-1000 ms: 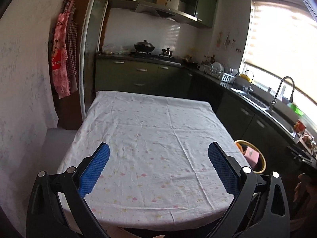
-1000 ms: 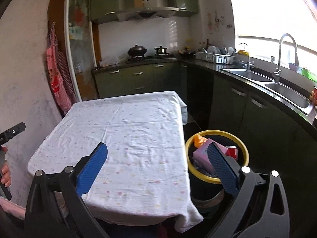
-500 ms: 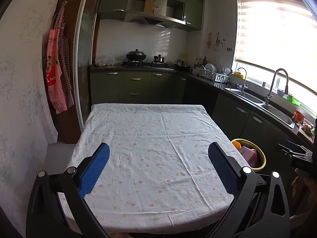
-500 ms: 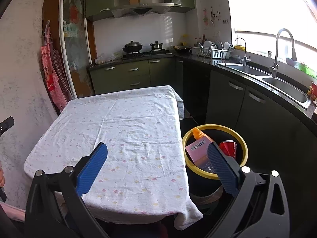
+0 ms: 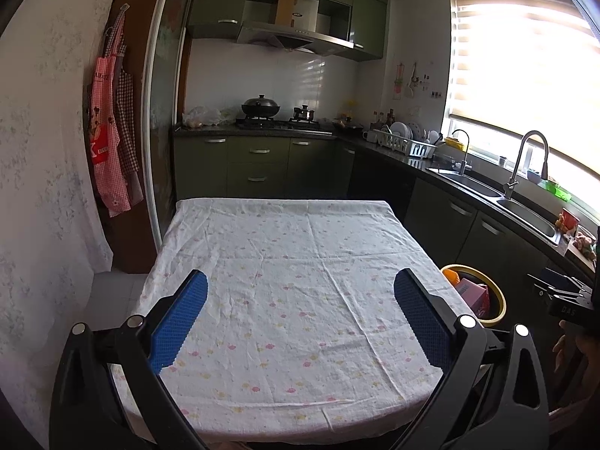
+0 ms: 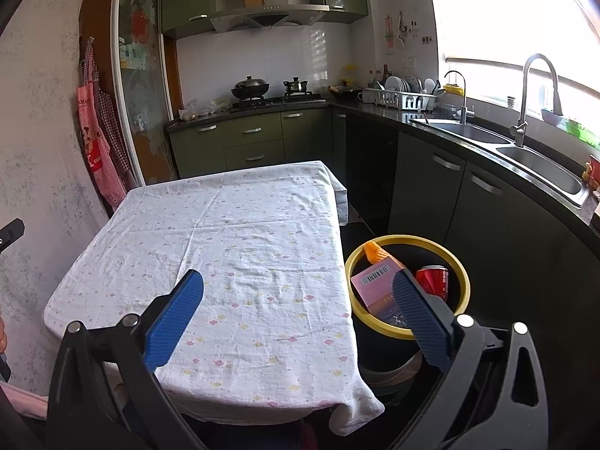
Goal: Collect trash
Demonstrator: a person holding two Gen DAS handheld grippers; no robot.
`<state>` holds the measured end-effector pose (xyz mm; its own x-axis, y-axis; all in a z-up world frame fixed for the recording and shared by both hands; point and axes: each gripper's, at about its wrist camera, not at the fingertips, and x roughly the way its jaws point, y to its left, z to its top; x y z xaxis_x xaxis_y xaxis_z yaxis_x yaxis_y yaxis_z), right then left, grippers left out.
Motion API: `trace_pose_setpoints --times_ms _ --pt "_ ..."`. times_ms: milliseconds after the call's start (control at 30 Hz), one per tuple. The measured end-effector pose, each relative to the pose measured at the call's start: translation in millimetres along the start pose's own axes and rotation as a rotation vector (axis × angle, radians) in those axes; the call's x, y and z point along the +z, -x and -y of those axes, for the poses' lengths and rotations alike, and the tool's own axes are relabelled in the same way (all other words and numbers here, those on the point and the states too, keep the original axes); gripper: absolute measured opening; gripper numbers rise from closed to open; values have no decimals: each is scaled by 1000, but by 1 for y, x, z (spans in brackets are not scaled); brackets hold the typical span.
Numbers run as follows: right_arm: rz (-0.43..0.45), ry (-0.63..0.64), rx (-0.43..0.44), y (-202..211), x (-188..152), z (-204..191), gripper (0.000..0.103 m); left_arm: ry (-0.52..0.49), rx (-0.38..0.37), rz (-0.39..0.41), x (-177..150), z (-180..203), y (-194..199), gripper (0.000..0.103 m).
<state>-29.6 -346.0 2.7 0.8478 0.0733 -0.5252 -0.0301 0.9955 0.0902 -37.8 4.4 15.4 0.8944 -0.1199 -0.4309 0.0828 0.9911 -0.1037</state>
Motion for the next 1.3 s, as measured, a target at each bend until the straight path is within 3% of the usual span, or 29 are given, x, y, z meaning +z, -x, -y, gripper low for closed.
trace_pose_setpoints --times_ms 1300 --pt "-11 -5 0 -9 -7 2 96 -25 -12 -36 -6 10 -9 98"
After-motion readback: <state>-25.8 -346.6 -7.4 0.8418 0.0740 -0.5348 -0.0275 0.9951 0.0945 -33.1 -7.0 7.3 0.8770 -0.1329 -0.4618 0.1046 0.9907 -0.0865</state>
